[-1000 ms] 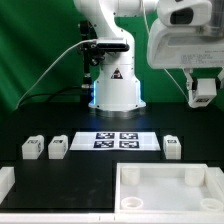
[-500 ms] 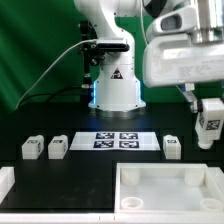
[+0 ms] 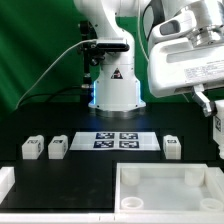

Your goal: Assemble one leg

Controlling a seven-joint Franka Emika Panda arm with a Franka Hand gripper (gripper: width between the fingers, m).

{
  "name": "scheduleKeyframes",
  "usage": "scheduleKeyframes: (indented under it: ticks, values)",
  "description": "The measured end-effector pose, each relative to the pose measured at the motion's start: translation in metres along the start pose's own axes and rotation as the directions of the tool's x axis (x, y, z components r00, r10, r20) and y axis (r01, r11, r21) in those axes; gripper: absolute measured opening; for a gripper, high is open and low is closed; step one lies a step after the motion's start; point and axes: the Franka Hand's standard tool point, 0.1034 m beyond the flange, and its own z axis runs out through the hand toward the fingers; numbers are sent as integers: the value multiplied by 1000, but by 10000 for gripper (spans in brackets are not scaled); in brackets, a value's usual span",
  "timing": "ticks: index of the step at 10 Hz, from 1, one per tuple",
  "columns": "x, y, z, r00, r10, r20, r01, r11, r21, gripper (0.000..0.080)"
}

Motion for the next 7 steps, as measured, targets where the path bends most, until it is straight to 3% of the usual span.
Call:
scheduleKeyframes:
  ticks: [1, 2, 3, 4, 5, 7]
  values:
    - [-2, 5, 4, 1000, -28, 3, 28, 1000, -6, 293]
    - [-5, 22, 20, 996, -84, 17, 85, 996, -28, 293]
    - [9, 34, 32, 994, -99, 46, 101, 994, -43, 293]
    - [26, 34, 30, 994, -107, 27, 108, 993, -46, 293]
    - [31, 33, 31, 993, -113, 18, 114, 992, -45, 293]
    - [26, 34, 32, 993, -114, 26, 115, 992, -45, 293]
